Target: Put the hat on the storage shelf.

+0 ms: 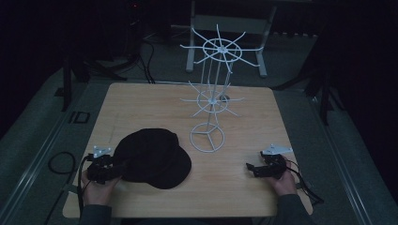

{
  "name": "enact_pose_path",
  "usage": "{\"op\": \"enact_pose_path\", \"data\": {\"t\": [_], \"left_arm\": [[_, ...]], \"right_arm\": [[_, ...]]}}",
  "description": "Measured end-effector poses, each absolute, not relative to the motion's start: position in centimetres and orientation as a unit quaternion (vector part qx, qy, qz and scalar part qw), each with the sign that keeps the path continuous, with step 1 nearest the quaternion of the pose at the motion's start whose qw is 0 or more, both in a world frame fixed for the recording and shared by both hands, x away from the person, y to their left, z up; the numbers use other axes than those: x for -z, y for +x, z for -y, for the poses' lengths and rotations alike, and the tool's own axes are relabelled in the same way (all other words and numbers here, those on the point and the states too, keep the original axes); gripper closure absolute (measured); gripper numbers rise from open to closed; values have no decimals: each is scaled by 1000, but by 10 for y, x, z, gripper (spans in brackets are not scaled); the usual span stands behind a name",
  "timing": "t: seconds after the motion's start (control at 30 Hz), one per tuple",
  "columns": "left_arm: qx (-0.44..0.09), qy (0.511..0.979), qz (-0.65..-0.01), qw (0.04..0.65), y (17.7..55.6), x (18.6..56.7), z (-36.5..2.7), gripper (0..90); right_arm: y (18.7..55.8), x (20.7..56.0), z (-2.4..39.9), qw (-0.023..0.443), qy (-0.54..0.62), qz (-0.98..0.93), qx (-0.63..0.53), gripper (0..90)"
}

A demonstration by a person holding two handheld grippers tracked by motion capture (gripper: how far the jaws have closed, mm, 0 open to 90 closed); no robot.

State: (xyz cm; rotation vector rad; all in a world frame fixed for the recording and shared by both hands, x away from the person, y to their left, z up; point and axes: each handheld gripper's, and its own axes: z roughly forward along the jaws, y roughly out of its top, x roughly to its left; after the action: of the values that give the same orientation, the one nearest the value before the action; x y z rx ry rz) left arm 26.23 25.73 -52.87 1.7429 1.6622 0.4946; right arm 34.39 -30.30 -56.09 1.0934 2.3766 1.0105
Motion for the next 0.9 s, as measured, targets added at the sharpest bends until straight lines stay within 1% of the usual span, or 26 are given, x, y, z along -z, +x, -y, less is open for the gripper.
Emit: {"op": "enact_pose_path", "data": {"t": [0.1, 0.3, 0.4, 0.5, 0.67, 0.7, 0.8, 0.83, 0.9], "left_arm": [[-179, 663, -642, 341, 262, 532, -258, 287], [-177, 656, -645, 350, 260, 530, -255, 263], [-177, 657, -644, 348, 260, 530, -252, 215], [-177, 657, -644, 348, 260, 530, -251, 190], [-173, 667, -646, 330, 262, 536, -246, 191], [-172, 671, -647, 318, 264, 539, -245, 194], [-168, 679, -655, 286, 270, 546, -244, 218], [-169, 679, -657, 280, 271, 546, -244, 220], [-172, 679, -659, 273, 273, 546, -243, 253]], "right_arm": [[344, 561, 303, 168, 384, -835, -355, 137], [344, 561, 303, 168, 384, -835, -355, 137], [344, 561, 303, 168, 385, -835, -355, 137], [344, 561, 303, 168, 385, -835, -355, 137], [344, 561, 303, 168, 385, -835, -355, 137], [344, 561, 303, 168, 385, -835, -355, 137], [344, 561, 303, 168, 385, -835, -355, 137], [344, 561, 303, 168, 385, -835, -355, 137], [344, 561, 303, 168, 385, -835, -355, 137]]}}
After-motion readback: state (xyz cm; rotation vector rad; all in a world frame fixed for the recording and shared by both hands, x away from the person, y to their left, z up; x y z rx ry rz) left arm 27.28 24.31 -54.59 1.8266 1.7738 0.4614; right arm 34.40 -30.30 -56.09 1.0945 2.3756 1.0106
